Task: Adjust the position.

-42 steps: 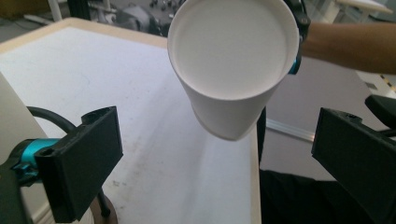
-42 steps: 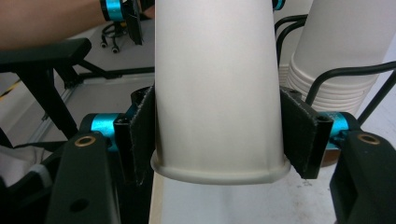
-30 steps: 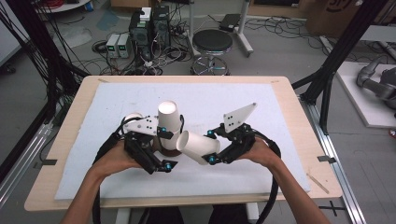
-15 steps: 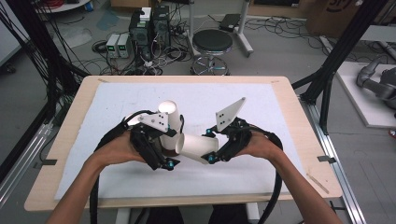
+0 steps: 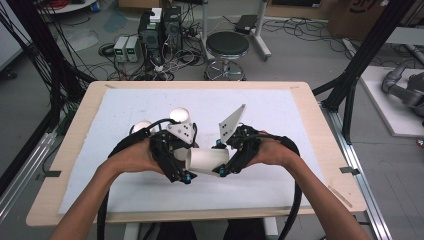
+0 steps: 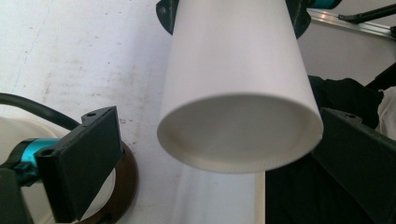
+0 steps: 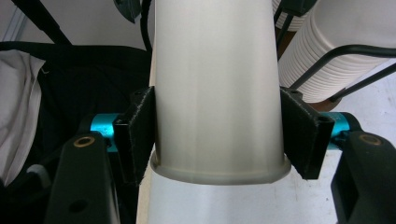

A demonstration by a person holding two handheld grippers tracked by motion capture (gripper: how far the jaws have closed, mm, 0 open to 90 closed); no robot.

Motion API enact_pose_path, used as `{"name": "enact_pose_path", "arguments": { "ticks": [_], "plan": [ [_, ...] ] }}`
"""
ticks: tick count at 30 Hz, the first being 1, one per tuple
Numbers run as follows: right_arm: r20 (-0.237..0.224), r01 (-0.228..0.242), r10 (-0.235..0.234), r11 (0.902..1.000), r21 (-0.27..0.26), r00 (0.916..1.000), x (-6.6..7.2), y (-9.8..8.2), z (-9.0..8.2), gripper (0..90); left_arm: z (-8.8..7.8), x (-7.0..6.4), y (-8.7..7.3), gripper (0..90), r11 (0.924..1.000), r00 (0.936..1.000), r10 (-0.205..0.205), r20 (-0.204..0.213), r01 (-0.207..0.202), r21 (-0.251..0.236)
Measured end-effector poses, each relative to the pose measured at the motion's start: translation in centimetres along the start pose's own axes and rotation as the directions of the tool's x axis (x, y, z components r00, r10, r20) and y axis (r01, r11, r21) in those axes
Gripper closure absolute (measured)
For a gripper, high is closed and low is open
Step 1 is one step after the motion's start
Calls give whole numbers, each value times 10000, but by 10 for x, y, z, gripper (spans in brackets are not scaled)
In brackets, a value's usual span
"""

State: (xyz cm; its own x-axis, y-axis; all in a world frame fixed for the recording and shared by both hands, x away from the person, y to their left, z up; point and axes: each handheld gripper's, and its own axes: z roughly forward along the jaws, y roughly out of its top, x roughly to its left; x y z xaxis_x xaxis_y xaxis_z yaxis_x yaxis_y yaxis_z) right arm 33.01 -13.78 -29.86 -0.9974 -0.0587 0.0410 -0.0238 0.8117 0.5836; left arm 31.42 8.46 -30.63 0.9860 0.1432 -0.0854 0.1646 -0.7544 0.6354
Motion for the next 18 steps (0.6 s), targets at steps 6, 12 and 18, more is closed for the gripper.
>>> {"name": "enact_pose_path", "arguments": {
  "ticks": [6,12,18],
  "plan": [
    [72,126,-130,9988,471,9999,-3,7,5,347,7,2,5,18,9990,10000,28,-84,-24,437],
    [60,323,-329,9961,816,9994,-6,13,11,346,14,4,5,18,9974,10000,-28,-80,34,724],
    [-14,266,-266,9944,1023,9996,-7,18,13,347,16,4,6,18,9966,9999,-23,-115,33,827]
  ]
}}
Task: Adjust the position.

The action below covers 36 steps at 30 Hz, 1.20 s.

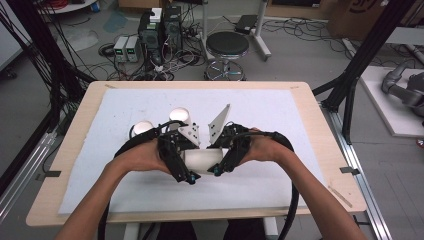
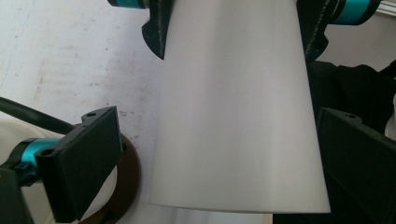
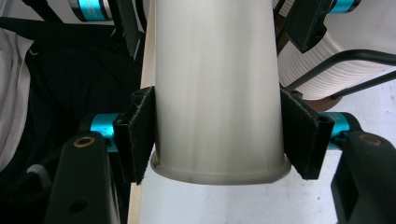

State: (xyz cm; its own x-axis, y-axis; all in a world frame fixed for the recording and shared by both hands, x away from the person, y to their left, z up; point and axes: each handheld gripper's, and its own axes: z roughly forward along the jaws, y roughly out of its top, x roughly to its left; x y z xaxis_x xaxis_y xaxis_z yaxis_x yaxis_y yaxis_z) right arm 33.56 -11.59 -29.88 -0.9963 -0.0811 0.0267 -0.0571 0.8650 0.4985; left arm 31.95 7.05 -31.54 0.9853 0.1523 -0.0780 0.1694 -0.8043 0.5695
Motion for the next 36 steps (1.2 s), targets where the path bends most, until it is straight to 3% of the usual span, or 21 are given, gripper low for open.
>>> {"name": "enact_pose_path", "arguments": {
  "ticks": [8,12,29,36],
  "plan": [
    [-39,5,-4,9994,350,10000,-1,1,5,347,3,0,0,19,9992,9999,45,-101,-41,394],
    [-73,-22,26,9984,565,10000,-2,2,9,346,5,0,0,144,9989,10000,61,-21,-60,462],
    [-123,-7,14,9982,598,9999,-4,4,11,347,11,-2,1,151,9978,9998,208,57,-211,634],
    [-198,-22,34,9980,625,9998,-4,5,11,347,10,-2,1,214,9971,9994,310,157,-320,687]
  ]
}}
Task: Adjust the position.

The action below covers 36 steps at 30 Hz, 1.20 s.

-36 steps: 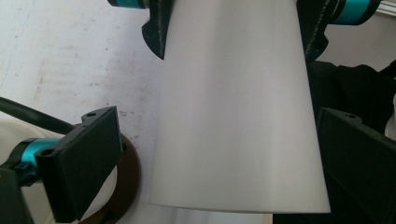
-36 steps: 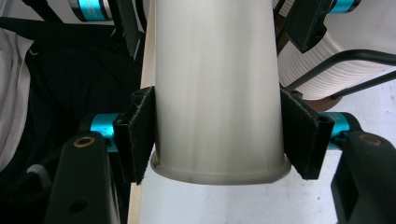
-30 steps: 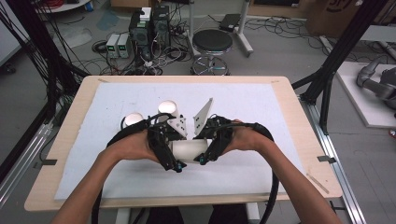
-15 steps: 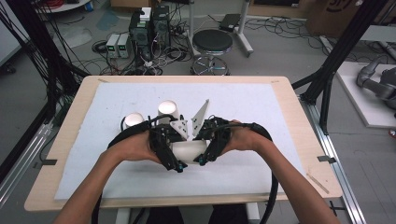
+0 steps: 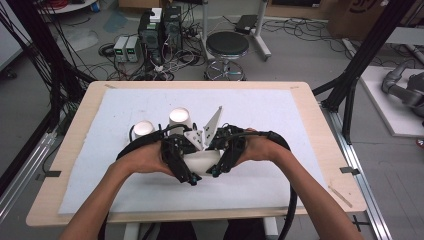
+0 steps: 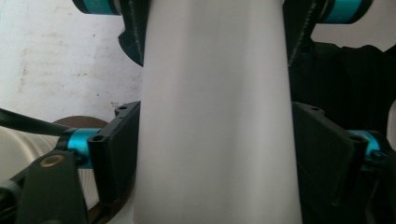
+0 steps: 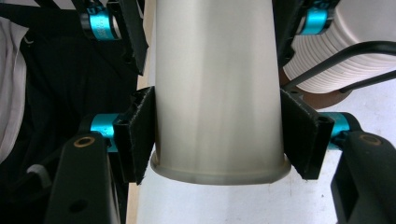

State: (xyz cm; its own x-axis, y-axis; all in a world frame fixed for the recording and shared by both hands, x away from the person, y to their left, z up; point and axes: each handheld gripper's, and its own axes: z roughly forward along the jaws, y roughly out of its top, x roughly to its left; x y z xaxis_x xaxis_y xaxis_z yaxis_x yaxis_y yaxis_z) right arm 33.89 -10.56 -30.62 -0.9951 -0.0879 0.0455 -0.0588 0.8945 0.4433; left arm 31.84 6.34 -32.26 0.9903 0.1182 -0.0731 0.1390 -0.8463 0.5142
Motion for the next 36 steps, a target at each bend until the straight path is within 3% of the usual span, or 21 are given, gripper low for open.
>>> {"name": "enact_pose_path", "arguments": {
  "ticks": [7,9,12,13,15,25,36],
  "plan": [
    [13,9,-9,10000,30,10000,0,1,1,347,2,0,1,232,10000,10000,59,23,-59,22],
    [-76,-21,22,10000,46,10000,0,1,2,348,3,-2,1,262,9998,9999,-129,104,130,-122],
    [-146,-1,3,9999,106,9999,0,2,3,348,2,1,0,318,10000,10000,61,23,-61,66],
    [-97,46,-45,9999,103,9999,0,2,3,349,2,0,0,341,10000,10000,-76,62,76,-54],
    [-43,55,-55,9999,111,10000,0,2,3,349,0,1,-1,344,10000,10000,34,-1,-34,-26],
    [-74,-26,27,9999,150,10000,0,0,2,350,0,2,-16,328,9996,9995,-252,176,254,-126],
    [-121,-36,39,9996,266,9999,-1,1,5,353,1,4,-16,357,9997,9995,-230,220,230,-4]
  ]
}}
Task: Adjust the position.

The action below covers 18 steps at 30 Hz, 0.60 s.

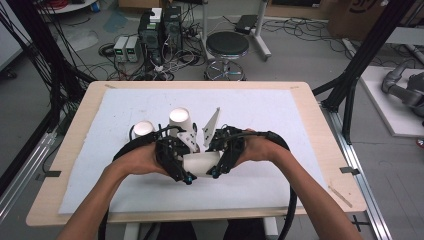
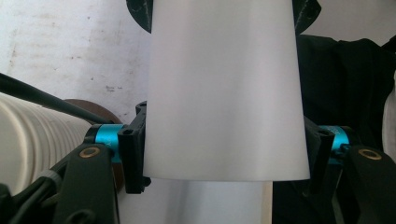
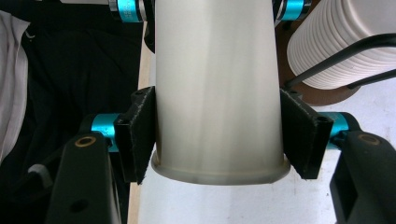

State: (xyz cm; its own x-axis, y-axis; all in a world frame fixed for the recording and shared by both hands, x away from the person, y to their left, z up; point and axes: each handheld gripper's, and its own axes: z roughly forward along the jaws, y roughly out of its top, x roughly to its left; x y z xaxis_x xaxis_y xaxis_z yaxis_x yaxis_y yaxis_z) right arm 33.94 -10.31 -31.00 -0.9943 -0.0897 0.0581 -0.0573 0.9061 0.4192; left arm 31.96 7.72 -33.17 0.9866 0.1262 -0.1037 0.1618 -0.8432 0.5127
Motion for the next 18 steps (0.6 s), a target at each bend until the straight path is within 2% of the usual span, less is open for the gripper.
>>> {"name": "enact_pose_path", "arguments": {
  "ticks": [14,17,18],
  "plan": [
    [13,26,-26,10000,39,10000,0,0,1,354,0,0,0,362,9999,9999,99,-108,-98,78],
    [-14,8,-8,10000,5,10000,0,-1,2,311,0,-2,1,360,9998,9996,223,-153,-223,8],
    [-97,-2,2,10000,-35,10000,0,-1,2,271,0,-2,1,360,9998,9996,217,-193,-218,-8]
  ]
}}
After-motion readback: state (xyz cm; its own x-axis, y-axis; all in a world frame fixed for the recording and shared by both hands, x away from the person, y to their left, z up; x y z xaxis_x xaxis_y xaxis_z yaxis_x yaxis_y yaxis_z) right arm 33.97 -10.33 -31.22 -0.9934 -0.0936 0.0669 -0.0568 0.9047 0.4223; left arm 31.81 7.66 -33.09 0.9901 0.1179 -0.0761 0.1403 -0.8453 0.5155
